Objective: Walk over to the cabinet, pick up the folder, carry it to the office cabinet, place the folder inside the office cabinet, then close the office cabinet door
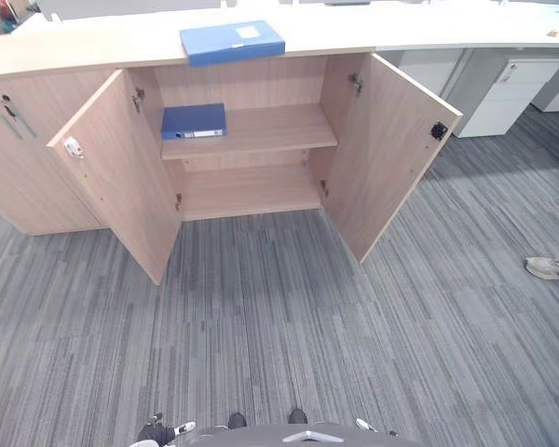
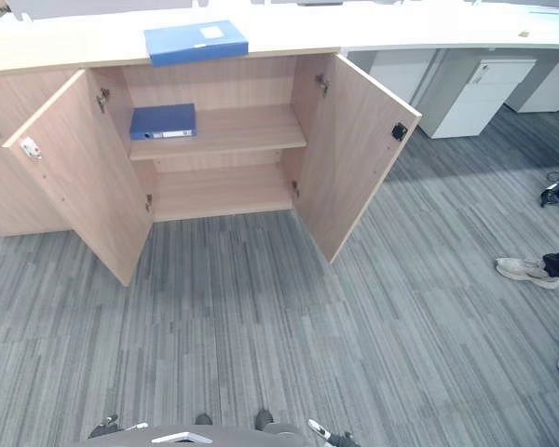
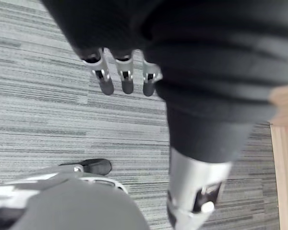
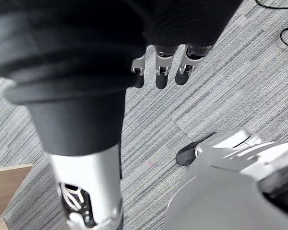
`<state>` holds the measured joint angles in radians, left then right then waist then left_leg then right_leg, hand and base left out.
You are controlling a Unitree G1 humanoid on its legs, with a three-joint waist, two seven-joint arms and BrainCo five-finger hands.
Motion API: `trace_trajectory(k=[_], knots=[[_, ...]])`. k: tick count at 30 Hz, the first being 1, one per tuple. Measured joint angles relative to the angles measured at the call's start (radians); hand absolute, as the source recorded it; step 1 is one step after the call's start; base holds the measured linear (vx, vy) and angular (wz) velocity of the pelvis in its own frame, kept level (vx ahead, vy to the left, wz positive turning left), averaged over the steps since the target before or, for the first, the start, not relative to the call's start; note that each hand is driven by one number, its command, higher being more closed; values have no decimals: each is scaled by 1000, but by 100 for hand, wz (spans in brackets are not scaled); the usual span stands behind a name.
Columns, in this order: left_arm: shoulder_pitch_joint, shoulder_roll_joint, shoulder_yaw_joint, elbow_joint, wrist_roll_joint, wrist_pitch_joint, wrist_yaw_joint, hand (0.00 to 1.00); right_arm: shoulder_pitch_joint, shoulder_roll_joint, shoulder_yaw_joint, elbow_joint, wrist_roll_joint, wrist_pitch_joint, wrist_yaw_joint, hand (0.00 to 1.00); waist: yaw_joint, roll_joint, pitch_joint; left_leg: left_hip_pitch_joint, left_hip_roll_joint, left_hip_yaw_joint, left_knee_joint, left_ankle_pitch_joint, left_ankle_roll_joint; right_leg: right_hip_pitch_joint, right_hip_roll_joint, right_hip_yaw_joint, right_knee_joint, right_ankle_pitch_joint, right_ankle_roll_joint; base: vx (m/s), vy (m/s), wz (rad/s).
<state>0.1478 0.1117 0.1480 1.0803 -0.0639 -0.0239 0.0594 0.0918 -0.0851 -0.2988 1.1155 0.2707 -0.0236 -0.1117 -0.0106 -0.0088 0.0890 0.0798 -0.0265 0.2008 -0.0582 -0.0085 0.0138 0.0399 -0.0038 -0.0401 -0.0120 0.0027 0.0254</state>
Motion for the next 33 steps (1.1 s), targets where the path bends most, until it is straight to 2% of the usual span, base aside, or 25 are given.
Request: trace_trajectory(k=[9,15,25,33], knots=[[-15,-10,4,2,29,0,0,0,-69,23,-22,0,-82,0,0,0,2,12,18,31,0,3,-18,-7,-11,30,1,-5,-18,-2,5,17,-1,0],[-15,-12,-3,2,42,0,0,0,-71,28,-19,-1,-83,1,-1,0,4,12,19,33,0,5,-23,-1,-9,33,1,-7,-17,-2,5,-56,-24,1],[-21,1,-43,2,72,0,0,0,-90,28,22,-2,-193,6,-1,0,8,-1,26,32,0,19,-27,-1,-8,37,1,-3,-45,6,6,-23,-11,-2],[-36,13,-72,2,107,0,0,0,-100,35,53,-1,-200,9,-2,0,13,-11,33,21,0,33,-26,-15,-10,28,1,11,-53,8,8,0,-8,-5]])
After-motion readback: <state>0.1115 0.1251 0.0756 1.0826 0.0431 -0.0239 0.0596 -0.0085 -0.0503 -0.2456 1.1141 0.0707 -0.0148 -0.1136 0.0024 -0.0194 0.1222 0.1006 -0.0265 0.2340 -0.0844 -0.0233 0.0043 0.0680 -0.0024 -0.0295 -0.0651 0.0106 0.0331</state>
